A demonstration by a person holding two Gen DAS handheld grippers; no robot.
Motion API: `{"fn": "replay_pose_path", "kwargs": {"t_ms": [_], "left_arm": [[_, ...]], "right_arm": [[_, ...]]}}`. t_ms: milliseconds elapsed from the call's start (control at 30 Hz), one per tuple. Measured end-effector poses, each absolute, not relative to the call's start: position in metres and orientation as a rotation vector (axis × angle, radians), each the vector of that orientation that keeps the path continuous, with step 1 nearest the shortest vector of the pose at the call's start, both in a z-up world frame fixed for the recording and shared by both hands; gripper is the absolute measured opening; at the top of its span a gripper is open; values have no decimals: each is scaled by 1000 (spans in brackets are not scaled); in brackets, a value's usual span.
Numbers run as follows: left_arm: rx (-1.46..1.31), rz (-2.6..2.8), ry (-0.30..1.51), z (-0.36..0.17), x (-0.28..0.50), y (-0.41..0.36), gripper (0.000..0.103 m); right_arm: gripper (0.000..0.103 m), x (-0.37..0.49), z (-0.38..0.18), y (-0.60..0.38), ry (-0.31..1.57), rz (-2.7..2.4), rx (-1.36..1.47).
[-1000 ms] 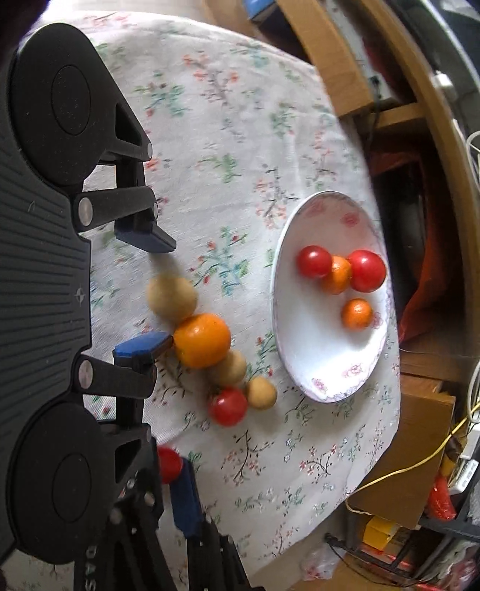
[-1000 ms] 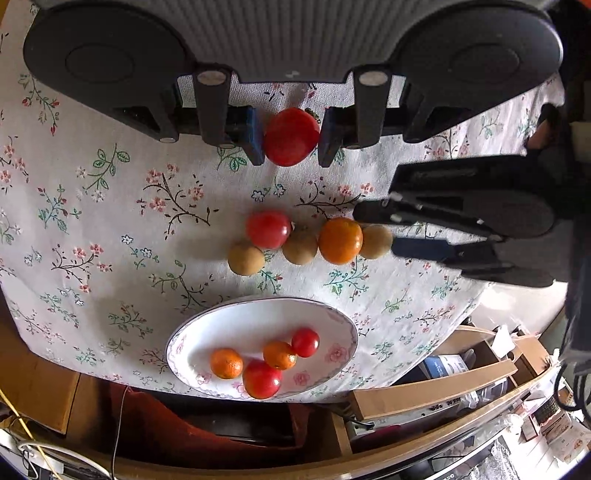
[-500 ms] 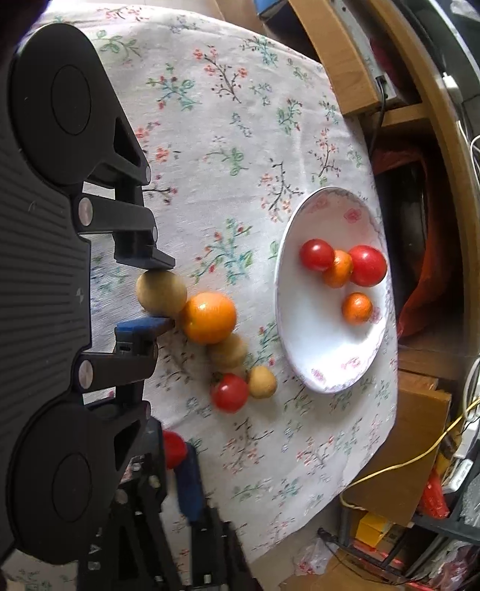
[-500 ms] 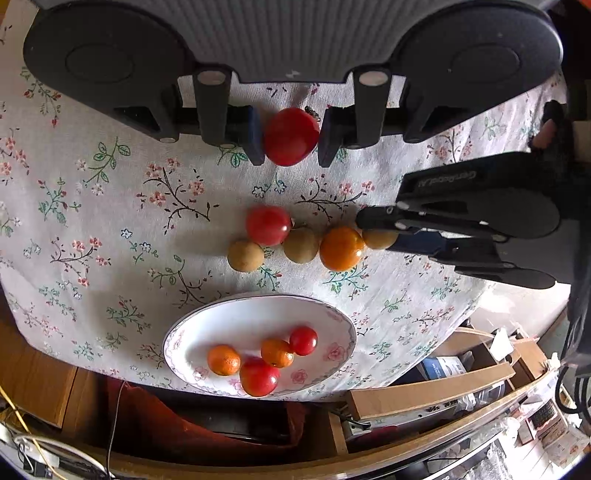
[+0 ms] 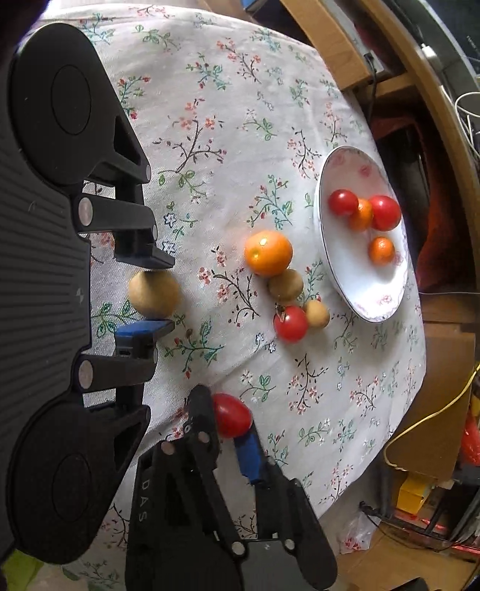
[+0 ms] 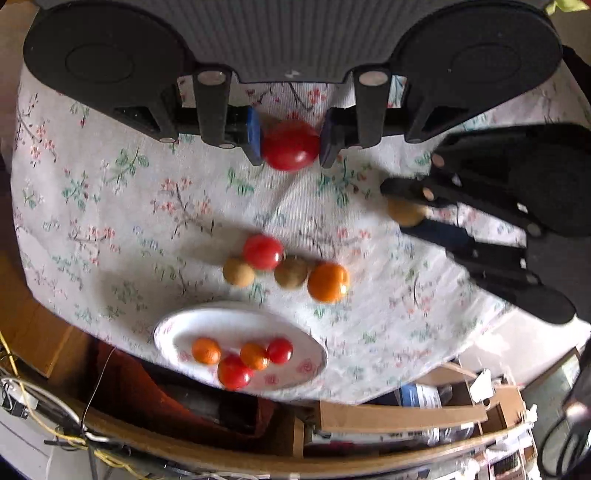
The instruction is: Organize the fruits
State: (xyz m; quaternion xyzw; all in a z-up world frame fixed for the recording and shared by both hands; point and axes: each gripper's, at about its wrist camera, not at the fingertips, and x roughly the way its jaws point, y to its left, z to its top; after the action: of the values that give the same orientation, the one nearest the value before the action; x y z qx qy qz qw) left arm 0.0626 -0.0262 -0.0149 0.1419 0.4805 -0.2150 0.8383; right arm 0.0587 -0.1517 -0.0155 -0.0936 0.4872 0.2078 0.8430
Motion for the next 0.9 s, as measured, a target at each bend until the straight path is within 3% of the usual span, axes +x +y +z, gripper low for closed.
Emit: {"fn": "replay_pose_path", "kwargs": {"t_ms": [200, 400, 900], "left_arm": [[305, -462, 1016, -14, 59, -27, 60], [292, -470, 1007, -12, 57, -26, 62], [287, -485, 1022, -17, 56, -27, 59]], "right_arm": [[27, 57, -16, -159, 1032, 452, -177], [35, 59, -14, -157, 1028, 457, -171], [35, 78, -12, -153, 1015, 482, -125]]}}
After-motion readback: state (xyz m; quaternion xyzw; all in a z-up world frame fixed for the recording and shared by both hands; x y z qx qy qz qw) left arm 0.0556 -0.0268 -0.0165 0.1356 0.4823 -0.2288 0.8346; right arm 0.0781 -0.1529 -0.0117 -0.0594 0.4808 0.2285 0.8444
